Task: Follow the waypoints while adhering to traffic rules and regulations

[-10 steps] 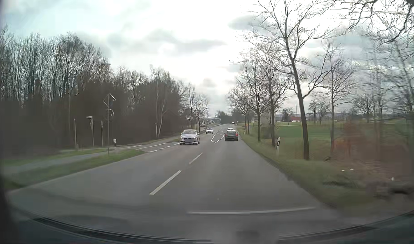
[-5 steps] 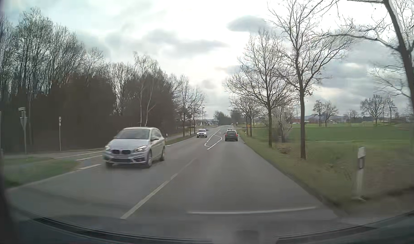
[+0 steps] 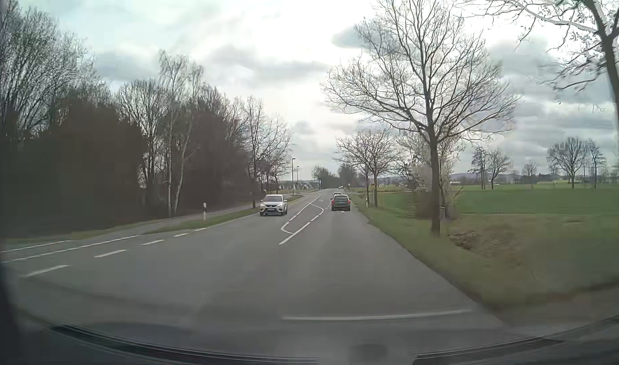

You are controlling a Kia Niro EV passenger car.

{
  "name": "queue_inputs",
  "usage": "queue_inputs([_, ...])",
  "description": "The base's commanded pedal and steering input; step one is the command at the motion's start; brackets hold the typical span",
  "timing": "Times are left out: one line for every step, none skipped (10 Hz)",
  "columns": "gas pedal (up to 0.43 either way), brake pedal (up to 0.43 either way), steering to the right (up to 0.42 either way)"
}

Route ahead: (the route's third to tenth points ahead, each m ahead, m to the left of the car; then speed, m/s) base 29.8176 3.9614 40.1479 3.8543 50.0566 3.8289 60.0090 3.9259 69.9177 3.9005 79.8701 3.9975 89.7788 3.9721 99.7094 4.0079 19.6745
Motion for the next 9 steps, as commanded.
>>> queue_inputs([0.240,0.000,0.011])
queue_inputs([0.240,0.000,0.011])
queue_inputs([0.240,0.000,0.010])
queue_inputs([0.240,0.000,0.010])
queue_inputs([0.240,0.000,0.010])
queue_inputs([0.240,0.000,0.009])
queue_inputs([0.240,0.000,0.005])
queue_inputs([0.240,0.000,0.005])
queue_inputs([0.240,0.000,0.005])
